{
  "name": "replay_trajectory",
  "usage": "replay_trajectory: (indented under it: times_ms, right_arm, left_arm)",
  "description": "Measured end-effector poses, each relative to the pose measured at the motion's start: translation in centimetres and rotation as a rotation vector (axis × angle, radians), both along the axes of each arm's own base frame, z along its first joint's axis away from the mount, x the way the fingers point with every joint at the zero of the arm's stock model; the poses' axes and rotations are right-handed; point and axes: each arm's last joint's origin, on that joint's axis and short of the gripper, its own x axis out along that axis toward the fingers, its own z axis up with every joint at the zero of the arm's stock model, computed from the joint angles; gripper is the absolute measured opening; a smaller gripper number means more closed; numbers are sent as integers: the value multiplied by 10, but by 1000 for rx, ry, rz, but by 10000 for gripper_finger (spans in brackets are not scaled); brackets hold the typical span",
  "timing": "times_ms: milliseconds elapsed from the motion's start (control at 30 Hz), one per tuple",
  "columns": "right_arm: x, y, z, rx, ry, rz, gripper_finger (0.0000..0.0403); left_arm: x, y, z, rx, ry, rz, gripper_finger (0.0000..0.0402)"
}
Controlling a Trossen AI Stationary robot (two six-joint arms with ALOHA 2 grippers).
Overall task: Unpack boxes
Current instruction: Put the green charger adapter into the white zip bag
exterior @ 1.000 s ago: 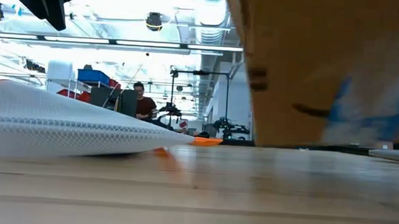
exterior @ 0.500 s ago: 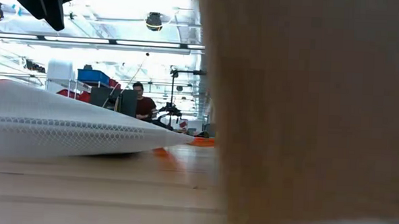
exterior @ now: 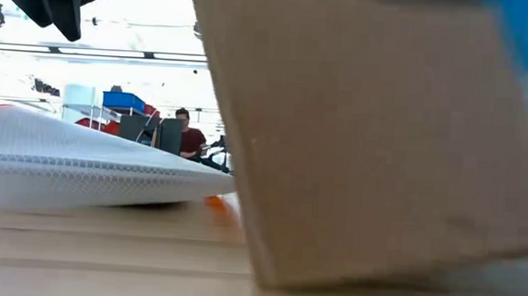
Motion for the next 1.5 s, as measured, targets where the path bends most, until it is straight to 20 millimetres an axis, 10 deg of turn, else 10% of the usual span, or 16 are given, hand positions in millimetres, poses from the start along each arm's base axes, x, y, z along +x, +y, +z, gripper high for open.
replay_trajectory:
  times_ms: [300,600,933,1200,1500]
  right_arm:
    - [-14,-6,21,-12,61,-9,155]
    - [-35,58,64,31,-27,-31,160]
    - [-51,162,-24,-51,26,-5,151]
    - [-58,176,-84,-65,68,13,142]
    - [-59,189,-114,102,59,156,141]
  left_arm:
    - [5,9,0,98,29,-126,159]
    - [22,37,48,233,-40,-232,158]
    - [96,46,116,55,-340,-325,157]
    - [197,39,95,-91,-288,-434,157]
    - [228,55,38,-297,-53,-439,157]
